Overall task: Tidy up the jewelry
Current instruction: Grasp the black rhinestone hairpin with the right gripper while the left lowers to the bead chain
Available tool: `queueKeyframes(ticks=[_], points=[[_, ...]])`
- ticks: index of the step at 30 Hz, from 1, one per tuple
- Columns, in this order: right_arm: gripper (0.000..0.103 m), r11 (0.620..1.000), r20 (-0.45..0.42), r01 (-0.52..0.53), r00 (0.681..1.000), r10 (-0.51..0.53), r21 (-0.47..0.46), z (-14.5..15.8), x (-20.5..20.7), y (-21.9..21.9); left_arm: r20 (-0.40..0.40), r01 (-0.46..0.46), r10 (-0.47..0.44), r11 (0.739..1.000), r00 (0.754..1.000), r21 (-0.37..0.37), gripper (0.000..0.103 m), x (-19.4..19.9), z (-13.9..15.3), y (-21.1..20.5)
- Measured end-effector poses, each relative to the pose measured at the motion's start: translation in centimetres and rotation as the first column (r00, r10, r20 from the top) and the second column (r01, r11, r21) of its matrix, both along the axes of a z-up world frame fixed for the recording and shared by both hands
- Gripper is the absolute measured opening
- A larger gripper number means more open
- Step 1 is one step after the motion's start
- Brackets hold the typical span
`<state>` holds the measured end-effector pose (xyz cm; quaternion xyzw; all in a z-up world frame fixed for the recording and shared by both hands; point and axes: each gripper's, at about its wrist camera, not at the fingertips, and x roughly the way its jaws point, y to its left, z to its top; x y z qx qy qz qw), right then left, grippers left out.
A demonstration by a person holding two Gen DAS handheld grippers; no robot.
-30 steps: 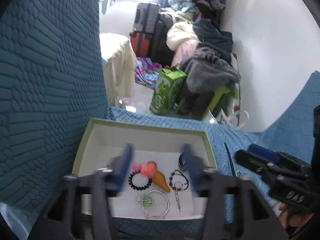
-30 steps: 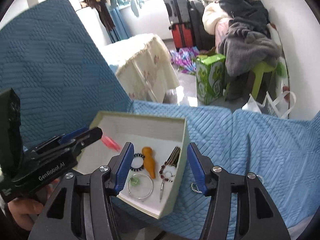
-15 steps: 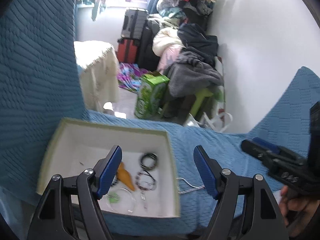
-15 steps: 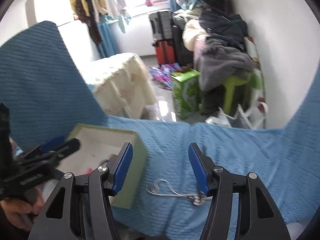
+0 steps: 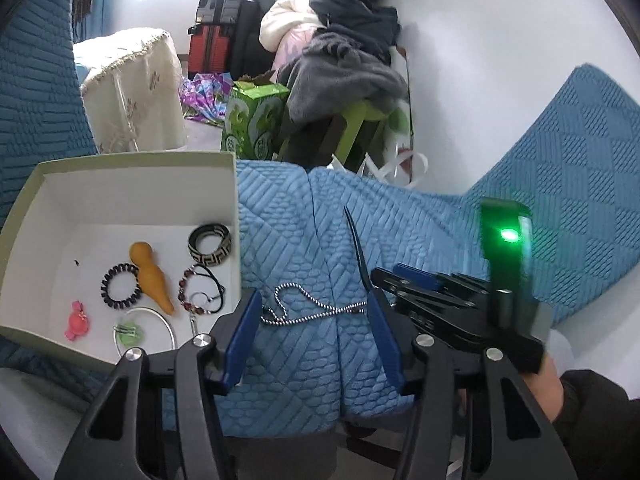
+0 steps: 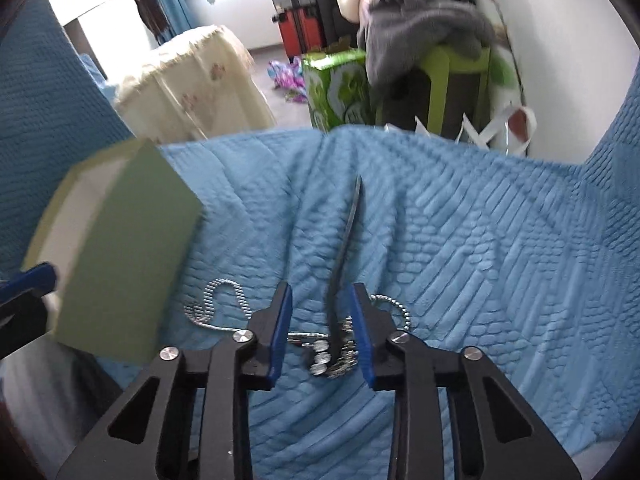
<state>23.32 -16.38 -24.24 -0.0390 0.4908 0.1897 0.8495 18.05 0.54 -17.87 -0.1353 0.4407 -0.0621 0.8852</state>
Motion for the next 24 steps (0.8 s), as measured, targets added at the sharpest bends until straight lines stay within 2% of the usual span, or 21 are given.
queueKeyframes(ticks=[2,6,7,9,10,11,13,15,18,24], points=[[0.021,1.000,-0.022,-0.010,1.000,0.009,-0.006,-1.3,0.8,-0.1,-0.002,0.014,-0.014,1.000,1.000,-0.007,0.052,0.4,-0.4,-0.7],[0.021,0.999,-0.060,-0.021,0.998,0.024,0.047,-2.9,1.7,-0.5,-0.022,0.026,-0.027,0.999,0.999,-0.035,0.035,0.9,-1.3,-1.4],[0.021,0.998,-0.063,-0.018,0.998,0.021,0.059,-3.2,1.8,-0.6,-0.025,0.031,-0.032,0.999,0.999,-0.038,0.034,1.1,-1.4,-1.6],[0.020,0.998,-0.041,-0.045,0.998,0.047,0.047,-3.2,1.8,-0.2,-0.025,0.048,-0.049,0.998,0.998,-0.048,0.034,1.4,-1.6,-1.9],[0.018,0.998,-0.033,-0.059,0.998,0.060,0.034,-3.3,1.9,0.0,-0.026,0.057,-0.058,0.998,0.998,-0.041,0.034,1.6,-1.8,-2.3],[0.011,0.997,-0.025,-0.071,0.997,0.071,0.011,-3.4,1.8,0.3,-0.027,0.074,-0.075,0.996,0.997,-0.040,0.034,1.8,-2.0,-2.6],[0.009,0.996,-0.013,-0.088,0.996,0.088,-0.033,-3.1,1.4,0.8,-0.034,0.087,-0.088,0.996,0.996,-0.033,0.034,2.1,-2.4,-3.1],[0.007,0.996,-0.016,-0.090,0.996,0.090,0.001,-2.7,1.1,0.5,-0.036,0.102,-0.103,0.994,0.994,-0.032,0.034,2.4,-2.7,-3.6],[0.007,0.996,0.019,-0.085,0.996,0.085,-0.009,-1.1,0.4,0.0,-0.046,0.126,-0.127,0.992,0.991,-0.026,0.034,2.7,-3.2,-4.3],[0.007,1.000,0.028,-0.012,1.000,0.012,0.016,1.1,-1.2,-3.1,-0.060,0.201,-0.201,0.979,0.978,0.008,0.034,3.2,-4.3,-6.3]])
